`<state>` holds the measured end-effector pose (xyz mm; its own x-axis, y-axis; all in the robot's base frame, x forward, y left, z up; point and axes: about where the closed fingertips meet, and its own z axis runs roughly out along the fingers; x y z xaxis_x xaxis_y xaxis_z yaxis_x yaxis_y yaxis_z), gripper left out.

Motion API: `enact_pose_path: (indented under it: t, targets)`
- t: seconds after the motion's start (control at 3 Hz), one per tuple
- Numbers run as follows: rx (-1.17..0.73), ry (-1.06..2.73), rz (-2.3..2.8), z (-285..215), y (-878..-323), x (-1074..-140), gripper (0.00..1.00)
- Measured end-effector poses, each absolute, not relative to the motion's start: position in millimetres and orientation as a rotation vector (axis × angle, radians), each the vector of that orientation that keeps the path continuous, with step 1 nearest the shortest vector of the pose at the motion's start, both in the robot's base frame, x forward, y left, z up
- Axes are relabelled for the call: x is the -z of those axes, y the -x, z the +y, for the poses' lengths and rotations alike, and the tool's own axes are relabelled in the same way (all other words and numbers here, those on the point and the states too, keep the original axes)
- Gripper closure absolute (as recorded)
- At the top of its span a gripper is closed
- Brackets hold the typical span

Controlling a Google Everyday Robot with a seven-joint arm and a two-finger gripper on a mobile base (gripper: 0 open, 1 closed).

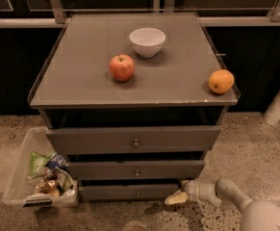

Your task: Open bottom drawer

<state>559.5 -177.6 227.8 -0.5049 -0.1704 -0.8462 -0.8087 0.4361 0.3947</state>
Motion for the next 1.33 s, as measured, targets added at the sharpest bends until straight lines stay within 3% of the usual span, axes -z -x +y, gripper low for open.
enact_pose_path:
  t: [1.33]
  targets:
    - [-1.019, 0.878, 2.113, -184, -525, -218, 0.00]
